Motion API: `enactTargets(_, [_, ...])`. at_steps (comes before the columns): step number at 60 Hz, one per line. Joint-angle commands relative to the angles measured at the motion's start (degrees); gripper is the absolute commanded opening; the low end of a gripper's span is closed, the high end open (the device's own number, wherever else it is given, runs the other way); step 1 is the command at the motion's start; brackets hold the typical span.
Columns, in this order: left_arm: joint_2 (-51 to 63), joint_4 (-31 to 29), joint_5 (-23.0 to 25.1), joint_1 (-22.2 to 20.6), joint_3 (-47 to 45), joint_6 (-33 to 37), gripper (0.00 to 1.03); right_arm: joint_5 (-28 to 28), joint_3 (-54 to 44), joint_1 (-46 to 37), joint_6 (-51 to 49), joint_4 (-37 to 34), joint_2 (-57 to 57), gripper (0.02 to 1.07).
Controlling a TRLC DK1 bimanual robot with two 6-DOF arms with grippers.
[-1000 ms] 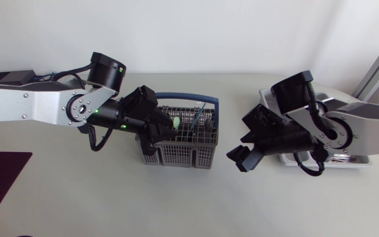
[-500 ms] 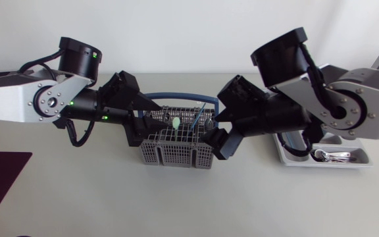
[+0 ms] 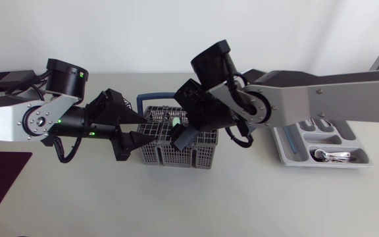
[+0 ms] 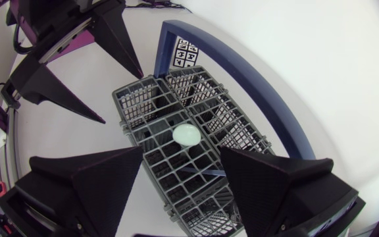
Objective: Transfer all utensils from the basket to the drawer tray.
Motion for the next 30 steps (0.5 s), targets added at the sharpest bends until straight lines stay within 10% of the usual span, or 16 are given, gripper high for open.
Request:
enactTargets(1, [-0.93,1.07,0.29,0.46,-2.13,1.21,0.78,1.19,1.54,0.6,2.02,1.46,2.4,0.87])
enactTargets(30, [-1.02,1.86,0.56,0.81,-3.97,1.82,0.78,6.02,0.66,1.31,2.55,9.55,6.26,0.36])
